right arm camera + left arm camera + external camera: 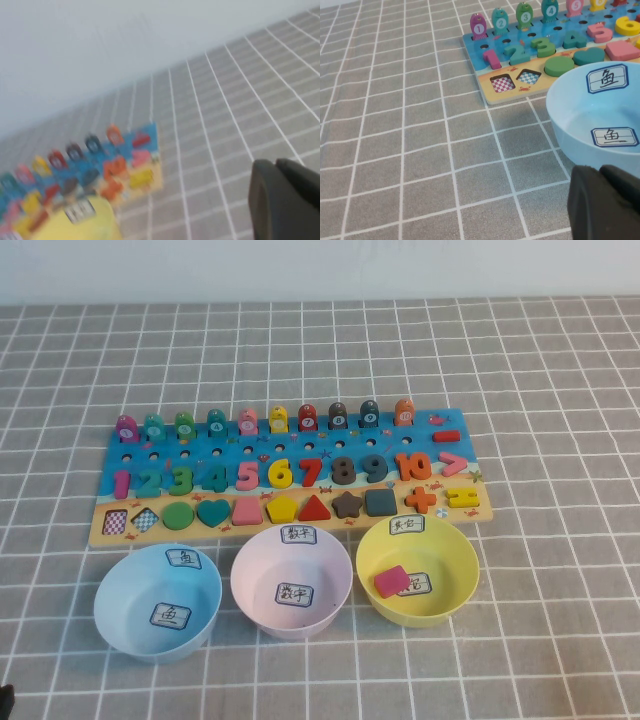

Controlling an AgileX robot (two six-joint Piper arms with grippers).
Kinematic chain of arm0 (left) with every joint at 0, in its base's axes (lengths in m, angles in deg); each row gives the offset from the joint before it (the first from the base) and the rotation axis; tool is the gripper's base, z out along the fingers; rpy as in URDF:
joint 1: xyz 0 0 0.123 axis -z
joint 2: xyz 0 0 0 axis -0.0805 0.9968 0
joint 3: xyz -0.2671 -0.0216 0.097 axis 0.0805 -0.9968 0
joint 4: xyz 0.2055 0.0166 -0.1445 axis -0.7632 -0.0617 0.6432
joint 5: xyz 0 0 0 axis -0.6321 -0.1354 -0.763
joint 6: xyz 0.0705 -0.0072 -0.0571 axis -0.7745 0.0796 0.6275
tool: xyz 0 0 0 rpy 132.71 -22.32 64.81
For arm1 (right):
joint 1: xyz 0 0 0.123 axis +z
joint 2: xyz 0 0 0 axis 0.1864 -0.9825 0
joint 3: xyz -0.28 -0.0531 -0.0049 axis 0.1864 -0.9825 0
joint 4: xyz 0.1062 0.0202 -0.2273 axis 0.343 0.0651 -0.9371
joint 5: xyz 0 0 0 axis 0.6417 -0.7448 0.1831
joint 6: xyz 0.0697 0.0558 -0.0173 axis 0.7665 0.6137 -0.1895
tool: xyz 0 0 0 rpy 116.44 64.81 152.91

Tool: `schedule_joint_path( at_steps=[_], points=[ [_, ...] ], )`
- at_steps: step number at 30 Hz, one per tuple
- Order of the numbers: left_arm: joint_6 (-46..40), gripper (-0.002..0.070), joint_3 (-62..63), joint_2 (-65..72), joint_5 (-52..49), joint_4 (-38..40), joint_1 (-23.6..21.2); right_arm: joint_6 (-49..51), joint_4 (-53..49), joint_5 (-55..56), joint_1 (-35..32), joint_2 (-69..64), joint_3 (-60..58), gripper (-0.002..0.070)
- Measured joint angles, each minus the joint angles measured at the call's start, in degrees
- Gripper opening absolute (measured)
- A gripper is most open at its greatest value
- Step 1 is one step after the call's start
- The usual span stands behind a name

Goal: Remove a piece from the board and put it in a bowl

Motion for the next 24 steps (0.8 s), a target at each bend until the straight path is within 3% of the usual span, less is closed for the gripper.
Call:
schedule_joint_path(
  at_steps=[16, 24],
  points=[
    [0.0, -0.0004, 0.0, 0.0, 0.0, 0.0, 0.0, 0.35, 15.82, 4.37, 0.0, 0.0, 0.0, -0.0017],
    [0.0, -0.0004, 0.0, 0.0, 0.0, 0.0, 0.0, 0.0, 14.78, -8.05, 0.0, -7.8, 9.94, -0.0017]
  ],
)
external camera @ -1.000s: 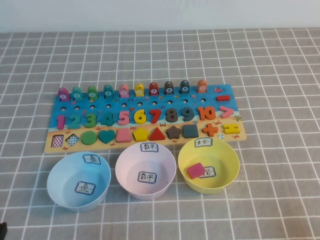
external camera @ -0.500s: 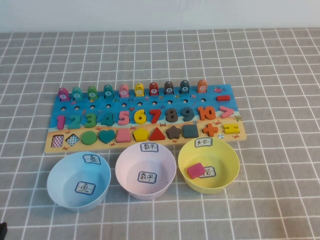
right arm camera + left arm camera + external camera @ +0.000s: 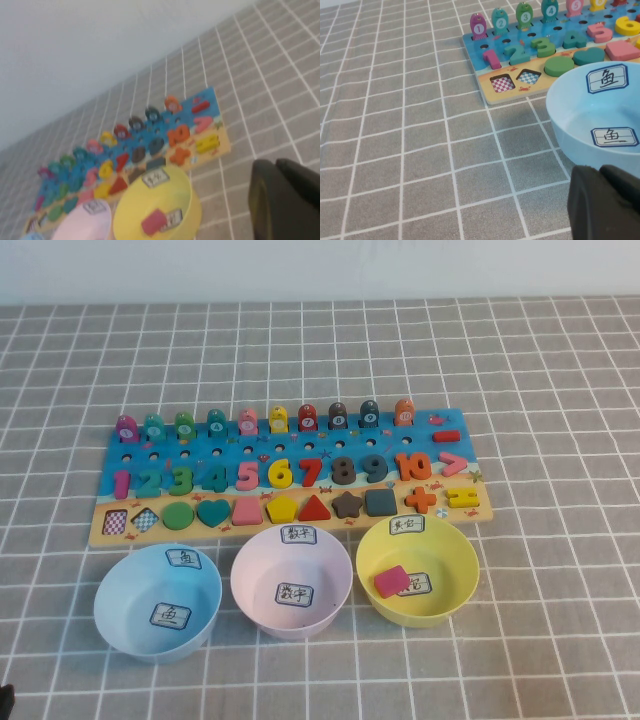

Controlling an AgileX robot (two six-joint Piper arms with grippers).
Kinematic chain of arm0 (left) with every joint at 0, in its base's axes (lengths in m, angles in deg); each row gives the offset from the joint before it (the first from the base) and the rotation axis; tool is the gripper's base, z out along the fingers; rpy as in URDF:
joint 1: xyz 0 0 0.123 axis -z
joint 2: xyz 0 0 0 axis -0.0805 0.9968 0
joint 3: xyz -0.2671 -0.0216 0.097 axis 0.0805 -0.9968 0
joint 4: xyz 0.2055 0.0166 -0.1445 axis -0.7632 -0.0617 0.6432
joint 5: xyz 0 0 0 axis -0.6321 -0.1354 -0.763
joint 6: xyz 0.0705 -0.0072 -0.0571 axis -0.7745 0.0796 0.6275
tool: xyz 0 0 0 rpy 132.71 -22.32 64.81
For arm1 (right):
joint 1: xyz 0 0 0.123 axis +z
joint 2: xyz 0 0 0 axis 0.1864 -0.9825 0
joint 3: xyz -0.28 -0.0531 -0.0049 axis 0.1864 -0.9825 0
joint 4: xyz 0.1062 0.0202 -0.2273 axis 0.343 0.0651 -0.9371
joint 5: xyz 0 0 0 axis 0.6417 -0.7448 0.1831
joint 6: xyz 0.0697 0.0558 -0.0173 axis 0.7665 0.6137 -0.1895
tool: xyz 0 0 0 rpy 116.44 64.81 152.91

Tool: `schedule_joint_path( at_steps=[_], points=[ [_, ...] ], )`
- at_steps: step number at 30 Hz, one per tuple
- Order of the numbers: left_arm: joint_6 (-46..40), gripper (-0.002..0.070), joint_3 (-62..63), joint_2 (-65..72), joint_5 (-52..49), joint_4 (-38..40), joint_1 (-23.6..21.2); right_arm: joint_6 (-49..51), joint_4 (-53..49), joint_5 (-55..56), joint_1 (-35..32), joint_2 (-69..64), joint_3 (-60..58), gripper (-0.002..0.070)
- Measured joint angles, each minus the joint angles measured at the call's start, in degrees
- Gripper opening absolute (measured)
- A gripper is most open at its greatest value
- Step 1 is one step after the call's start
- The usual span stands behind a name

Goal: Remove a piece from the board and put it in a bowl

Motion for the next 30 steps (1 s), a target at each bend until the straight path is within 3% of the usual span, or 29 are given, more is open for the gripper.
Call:
schedule_joint_path(
  at_steps=[11, 30],
  points=[
    [0.0, -0.0004, 0.0, 0.0, 0.0, 0.0, 0.0, 0.0, -12.38, -23.12, 0.0, -23.33, 16.82, -0.0017],
    [0.0, -0.0004, 0.0, 0.0, 0.0, 0.0, 0.0, -3.92, -17.1, -33.43, 0.42, -55.45, 38.81, -0.0017]
  ],
)
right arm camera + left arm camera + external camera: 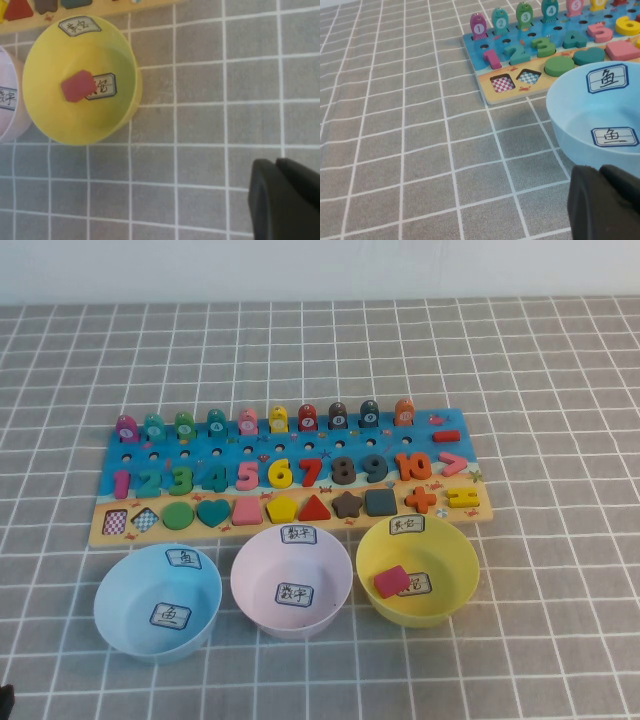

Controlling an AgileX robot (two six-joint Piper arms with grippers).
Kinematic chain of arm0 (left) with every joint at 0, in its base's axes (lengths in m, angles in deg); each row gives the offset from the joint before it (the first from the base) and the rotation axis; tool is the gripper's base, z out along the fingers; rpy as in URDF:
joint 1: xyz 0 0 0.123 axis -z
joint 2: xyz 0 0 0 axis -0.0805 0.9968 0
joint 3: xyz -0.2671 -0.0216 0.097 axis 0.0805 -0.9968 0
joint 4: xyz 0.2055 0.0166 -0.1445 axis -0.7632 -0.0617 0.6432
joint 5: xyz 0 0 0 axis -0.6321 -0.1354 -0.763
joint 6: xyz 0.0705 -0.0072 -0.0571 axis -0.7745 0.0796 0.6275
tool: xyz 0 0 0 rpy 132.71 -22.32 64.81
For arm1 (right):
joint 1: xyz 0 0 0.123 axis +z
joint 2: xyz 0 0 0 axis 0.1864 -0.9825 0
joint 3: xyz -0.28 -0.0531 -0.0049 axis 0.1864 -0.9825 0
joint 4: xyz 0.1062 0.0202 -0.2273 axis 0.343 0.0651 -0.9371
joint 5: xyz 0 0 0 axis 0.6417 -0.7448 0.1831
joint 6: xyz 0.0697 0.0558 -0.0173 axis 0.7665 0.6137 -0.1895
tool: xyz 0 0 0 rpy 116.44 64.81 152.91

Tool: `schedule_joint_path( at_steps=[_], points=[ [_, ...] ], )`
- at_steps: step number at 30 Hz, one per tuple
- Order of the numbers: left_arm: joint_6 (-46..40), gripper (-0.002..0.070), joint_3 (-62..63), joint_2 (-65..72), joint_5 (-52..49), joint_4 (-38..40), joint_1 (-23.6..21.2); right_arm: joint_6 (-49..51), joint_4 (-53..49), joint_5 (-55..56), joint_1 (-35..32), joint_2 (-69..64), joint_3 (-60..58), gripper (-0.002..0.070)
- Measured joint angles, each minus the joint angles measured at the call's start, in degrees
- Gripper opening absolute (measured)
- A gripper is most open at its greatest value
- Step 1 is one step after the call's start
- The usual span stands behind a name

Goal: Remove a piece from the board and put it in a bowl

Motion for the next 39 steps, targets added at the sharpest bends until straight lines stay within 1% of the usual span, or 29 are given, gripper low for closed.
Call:
schedule_joint_path(
  at_steps=[12, 16, 23, 29, 31, 34, 39],
  points=[
    [0.0, -0.0004, 0.0, 0.0, 0.0, 0.0, 0.0, -0.23, -0.33, 0.0, 10.98, -16.82, 11.9, -0.0017],
    [0.0, -0.0004, 0.0, 0.0, 0.0, 0.0, 0.0, 0.48, -2.71, -0.13, 14.06, -22.75, 17.14, -0.0017],
    [0.0, -0.0004, 0.0, 0.0, 0.0, 0.0, 0.0, 4.61, -10.98, -5.64, 18.23, -33.13, 28.85, -0.0017],
    [0.0, -0.0004, 0.0, 0.0, 0.0, 0.0, 0.0, 6.46, -13.05, -9.83, 18.88, -40.48, 38.49, -0.0013],
    [0.0, -0.0004, 0.0, 0.0, 0.0, 0.0, 0.0, 6.87, -13.56, -10.78, 18.88, -42.4, 40.94, 0.0],
    [0.0, -0.0004, 0.0, 0.0, 0.0, 0.0, 0.0, 7.18, -13.91, -12.63, 18.88, -45.44, 44.39, 0.0041],
    [0.0, -0.0004, 0.0, 0.0, 0.0, 0.0, 0.0, 8.09, -14.5, -15.04, 18.88, -49.34, 48.21, 0.0142]
  ],
)
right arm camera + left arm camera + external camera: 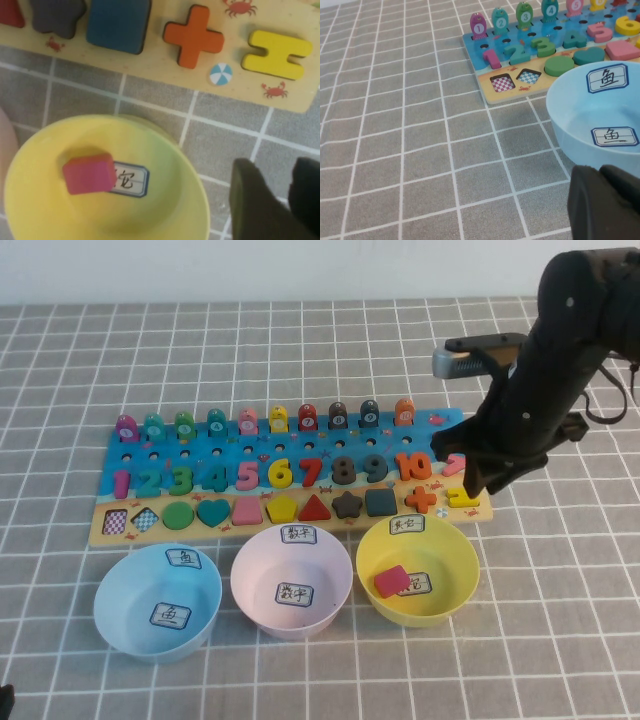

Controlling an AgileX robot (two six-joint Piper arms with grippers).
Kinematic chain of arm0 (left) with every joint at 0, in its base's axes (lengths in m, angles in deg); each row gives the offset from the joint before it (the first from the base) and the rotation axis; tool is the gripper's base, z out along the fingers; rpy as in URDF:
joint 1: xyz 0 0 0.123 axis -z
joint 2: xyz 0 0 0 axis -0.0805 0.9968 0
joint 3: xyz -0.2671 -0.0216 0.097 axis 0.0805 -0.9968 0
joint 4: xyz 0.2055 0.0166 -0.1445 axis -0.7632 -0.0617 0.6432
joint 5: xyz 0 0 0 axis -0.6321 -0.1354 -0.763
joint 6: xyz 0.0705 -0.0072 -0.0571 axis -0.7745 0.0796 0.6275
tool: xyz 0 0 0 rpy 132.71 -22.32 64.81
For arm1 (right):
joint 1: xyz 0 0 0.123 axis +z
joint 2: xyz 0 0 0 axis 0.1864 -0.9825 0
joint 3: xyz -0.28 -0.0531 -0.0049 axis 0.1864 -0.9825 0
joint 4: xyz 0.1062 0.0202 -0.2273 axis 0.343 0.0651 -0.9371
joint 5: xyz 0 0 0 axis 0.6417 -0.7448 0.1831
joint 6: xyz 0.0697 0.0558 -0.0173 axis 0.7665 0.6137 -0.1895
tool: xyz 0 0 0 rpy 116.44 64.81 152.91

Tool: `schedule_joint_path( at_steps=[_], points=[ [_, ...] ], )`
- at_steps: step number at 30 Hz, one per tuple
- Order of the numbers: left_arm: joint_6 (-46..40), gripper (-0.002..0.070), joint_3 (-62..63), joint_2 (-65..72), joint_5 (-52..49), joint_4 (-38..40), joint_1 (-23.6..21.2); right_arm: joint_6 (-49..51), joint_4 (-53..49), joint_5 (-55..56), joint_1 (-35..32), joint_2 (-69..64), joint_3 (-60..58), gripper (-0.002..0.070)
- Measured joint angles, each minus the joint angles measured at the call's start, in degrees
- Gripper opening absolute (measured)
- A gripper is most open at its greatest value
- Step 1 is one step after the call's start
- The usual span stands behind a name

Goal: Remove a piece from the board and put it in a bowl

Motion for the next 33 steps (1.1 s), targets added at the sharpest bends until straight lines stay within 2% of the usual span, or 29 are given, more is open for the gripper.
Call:
schedule_joint_path(
  at_steps=[6, 10, 23, 33],
  points=[
    [0.0, -0.0004, 0.0, 0.0, 0.0, 0.0, 0.0, 4.71, -1.8, -0.26, 0.0, -3.09, 1.44, 0.0279],
    [0.0, -0.0004, 0.0, 0.0, 0.0, 0.0, 0.0, 8.11, -2.7, 0.4, 0.0, -4.37, 1.77, 0.0336],
    [0.0, -0.0004, 0.0, 0.0, 0.0, 0.0, 0.0, 11.06, -2.94, 6.48, 0.0, -6.15, 1.77, 0.0353],
    [0.0, -0.0004, 0.0, 0.0, 0.0, 0.0, 0.0, 11.24, -2.8, 7.04, 0.0, -8.85, 3.66, 0.0354]
  ],
)
